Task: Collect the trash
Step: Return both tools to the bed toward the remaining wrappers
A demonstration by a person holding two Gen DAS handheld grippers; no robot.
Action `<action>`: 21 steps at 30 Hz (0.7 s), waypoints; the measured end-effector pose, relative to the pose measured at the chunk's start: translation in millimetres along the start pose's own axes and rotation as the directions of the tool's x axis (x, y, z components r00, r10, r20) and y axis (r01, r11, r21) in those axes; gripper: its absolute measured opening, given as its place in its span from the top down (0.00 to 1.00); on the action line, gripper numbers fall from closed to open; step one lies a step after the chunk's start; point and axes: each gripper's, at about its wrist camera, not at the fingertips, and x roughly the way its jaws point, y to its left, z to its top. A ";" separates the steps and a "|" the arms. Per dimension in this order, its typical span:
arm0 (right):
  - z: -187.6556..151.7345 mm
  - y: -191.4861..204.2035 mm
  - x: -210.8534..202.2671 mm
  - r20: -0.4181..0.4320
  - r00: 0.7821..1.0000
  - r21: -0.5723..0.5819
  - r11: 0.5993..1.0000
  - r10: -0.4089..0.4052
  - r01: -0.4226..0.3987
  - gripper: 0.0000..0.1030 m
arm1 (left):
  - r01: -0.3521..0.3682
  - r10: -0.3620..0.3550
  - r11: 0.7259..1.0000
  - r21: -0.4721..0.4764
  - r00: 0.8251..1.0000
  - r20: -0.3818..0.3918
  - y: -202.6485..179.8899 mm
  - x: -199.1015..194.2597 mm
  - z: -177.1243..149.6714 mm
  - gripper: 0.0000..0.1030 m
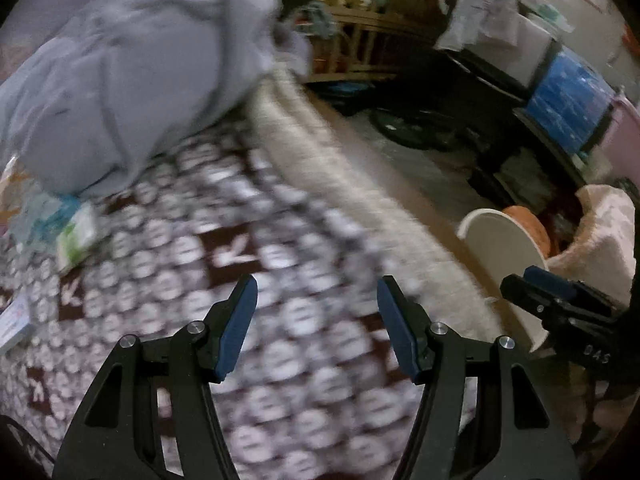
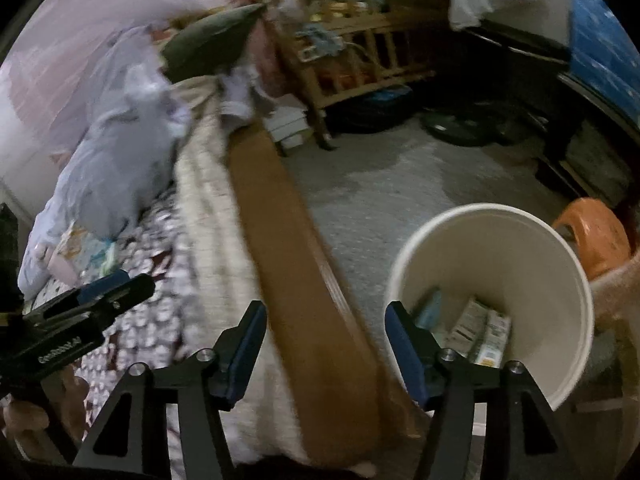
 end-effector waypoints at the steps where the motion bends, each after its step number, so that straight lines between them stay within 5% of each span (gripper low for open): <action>1: 0.3 8.4 3.4 -0.006 1.000 -0.011 1.000 0.009 -0.009 0.42 | -0.012 0.012 1.000 -0.014 1.000 -0.001 10.4 -2.5 -2.2 0.41; 11: -1.2 97.3 41.7 -0.071 0.995 -0.132 0.988 0.072 -0.081 0.38 | -0.131 0.132 0.983 -0.131 0.991 -0.003 109.2 -28.1 -21.5 0.41; 21: 2.9 165.7 64.8 -0.112 0.985 -0.221 0.963 0.133 -0.155 0.34 | -0.216 0.216 0.927 -0.306 0.976 -0.032 219.4 -48.3 -52.9 0.41</action>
